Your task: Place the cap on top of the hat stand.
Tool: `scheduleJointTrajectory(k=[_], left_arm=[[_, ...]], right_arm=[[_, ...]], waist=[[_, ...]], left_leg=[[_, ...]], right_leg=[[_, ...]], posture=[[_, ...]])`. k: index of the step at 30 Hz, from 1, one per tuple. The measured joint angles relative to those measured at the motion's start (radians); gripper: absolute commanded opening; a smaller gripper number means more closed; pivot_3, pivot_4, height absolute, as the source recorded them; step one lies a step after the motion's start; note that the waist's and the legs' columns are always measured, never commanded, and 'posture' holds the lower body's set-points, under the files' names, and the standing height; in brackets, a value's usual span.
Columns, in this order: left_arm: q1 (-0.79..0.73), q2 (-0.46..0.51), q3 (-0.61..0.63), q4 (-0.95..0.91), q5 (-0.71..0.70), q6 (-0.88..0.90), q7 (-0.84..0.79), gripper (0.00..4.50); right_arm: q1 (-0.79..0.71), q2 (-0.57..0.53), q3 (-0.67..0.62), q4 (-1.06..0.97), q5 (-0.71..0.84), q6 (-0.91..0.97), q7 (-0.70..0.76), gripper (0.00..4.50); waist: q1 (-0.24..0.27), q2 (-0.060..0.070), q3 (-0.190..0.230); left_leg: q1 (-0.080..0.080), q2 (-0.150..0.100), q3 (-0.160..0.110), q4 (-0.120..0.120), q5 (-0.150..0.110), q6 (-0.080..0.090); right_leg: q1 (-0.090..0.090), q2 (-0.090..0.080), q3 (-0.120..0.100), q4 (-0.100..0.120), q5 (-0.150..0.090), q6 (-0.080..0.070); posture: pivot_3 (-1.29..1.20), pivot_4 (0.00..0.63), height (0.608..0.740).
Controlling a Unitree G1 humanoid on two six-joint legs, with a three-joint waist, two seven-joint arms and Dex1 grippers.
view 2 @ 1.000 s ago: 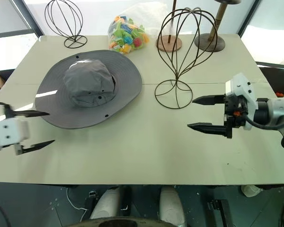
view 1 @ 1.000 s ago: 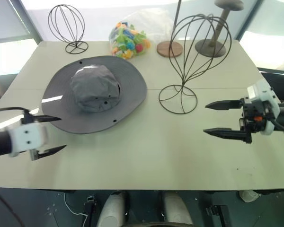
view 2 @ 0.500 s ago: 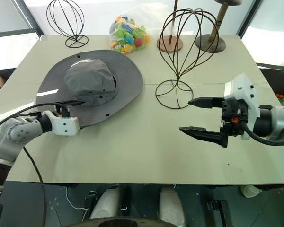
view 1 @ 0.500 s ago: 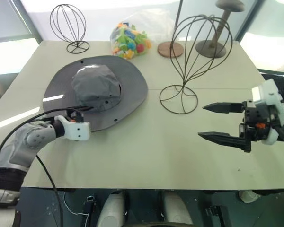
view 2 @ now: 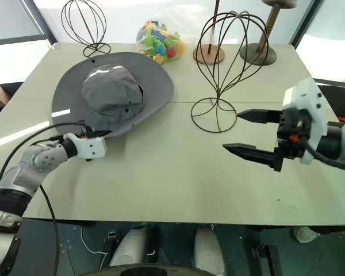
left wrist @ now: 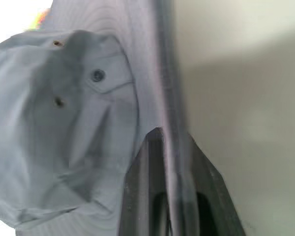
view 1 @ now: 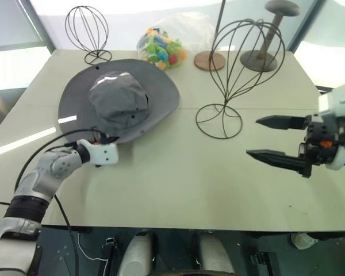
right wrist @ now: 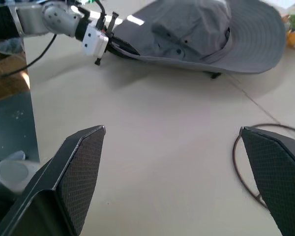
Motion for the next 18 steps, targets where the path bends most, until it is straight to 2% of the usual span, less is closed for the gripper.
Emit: scheduleJointTrajectory(k=[6, 9, 13, 18], left_arm=[[-0.16, -0.062, 0.081, -0.129, -0.24, 0.306, -0.122, 0.07], [-0.263, -0.082, 0.096, -0.185, -0.303, 0.381, -0.146, 0.07], [-0.466, -0.154, 0.078, -0.162, -0.332, 0.414, -0.166, 0.07], [-0.696, -0.25, 0.046, -0.05, -0.336, 0.328, -0.166, 0.07]], right_arm=[[-0.024, -0.036, -0.088, 0.052, 0.035, 0.005, -0.028, 4.5], [-0.03, -0.046, -0.125, 0.076, 0.042, 0.005, -0.031, 4.5], [-0.018, -0.079, -0.185, 0.123, 0.022, 0.0, -0.006, 4.5], [0.026, -0.088, -0.3, 0.181, -0.012, 0.0, 0.019, 4.5]], waist=[[0.01, -0.002, 0.001], [0.007, -0.002, 0.001], [0.009, -0.004, 0.002], [0.007, -0.004, 0.002]], left_leg=[[-0.001, 0.0, -0.001, 0.002, 0.0, 0.0], [-0.001, -0.001, -0.001, 0.002, 0.0, 0.0], [-0.002, -0.001, -0.001, 0.002, 0.0, 0.0], [-0.002, -0.001, 0.0, 0.002, 0.0, 0.0]], right_leg=[[0.0, 0.0, 0.0, 0.001, 0.0, 0.0], [0.0, 0.001, 0.0, 0.001, 0.0, 0.0], [0.0, 0.001, -0.001, 0.002, 0.0, 0.0], [0.0, 0.001, 0.0, 0.001, 0.0, 0.001]], posture=[[0.0, 0.15, 0.739], [0.0, 0.15, 0.739], [0.0, 0.15, 0.739], [0.0, 0.15, 0.739]])
